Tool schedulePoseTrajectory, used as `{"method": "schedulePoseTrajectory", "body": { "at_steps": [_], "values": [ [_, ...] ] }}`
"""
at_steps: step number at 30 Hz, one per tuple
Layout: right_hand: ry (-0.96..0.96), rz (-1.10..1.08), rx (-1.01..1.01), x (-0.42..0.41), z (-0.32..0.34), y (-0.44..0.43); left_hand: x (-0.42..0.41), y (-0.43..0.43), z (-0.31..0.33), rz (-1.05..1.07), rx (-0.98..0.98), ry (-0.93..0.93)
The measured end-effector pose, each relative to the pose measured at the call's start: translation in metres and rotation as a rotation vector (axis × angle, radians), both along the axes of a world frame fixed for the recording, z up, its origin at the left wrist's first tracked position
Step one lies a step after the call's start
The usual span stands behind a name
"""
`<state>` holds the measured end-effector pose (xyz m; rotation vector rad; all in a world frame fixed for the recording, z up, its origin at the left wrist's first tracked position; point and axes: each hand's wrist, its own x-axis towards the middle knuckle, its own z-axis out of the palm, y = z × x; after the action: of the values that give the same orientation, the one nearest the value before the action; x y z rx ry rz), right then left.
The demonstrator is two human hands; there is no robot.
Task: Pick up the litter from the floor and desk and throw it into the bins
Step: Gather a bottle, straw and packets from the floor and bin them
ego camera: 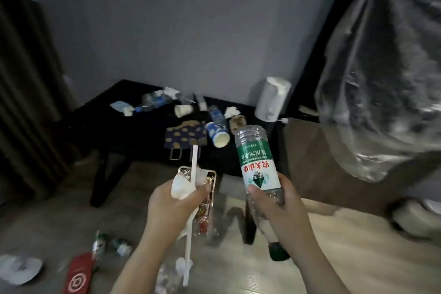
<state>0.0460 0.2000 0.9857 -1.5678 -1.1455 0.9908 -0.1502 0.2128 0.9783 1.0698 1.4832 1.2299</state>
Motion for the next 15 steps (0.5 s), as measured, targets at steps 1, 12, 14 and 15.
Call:
{"method": "schedulePoseTrajectory", "body": {
  "at_steps": [1, 12, 14, 15],
  "values": [
    [0.004, -0.063, 0.007, 0.022, 0.002, -0.012, 0.024, 0.000, 0.004, -0.048, -0.003, -0.014],
    [0.004, -0.530, 0.036, 0.263, 0.009, -0.172, 0.297, -0.081, 0.016, -0.440, -0.003, 0.000],
    [-0.008, -0.584, 0.067, 0.306, 0.016, -0.202, 0.347, -0.105, 0.021, -0.487, 0.004, -0.026],
    [-0.015, -0.612, 0.081, 0.326, 0.019, -0.217, 0.371, -0.116, 0.024, -0.509, 0.022, -0.008]
  ]
}}
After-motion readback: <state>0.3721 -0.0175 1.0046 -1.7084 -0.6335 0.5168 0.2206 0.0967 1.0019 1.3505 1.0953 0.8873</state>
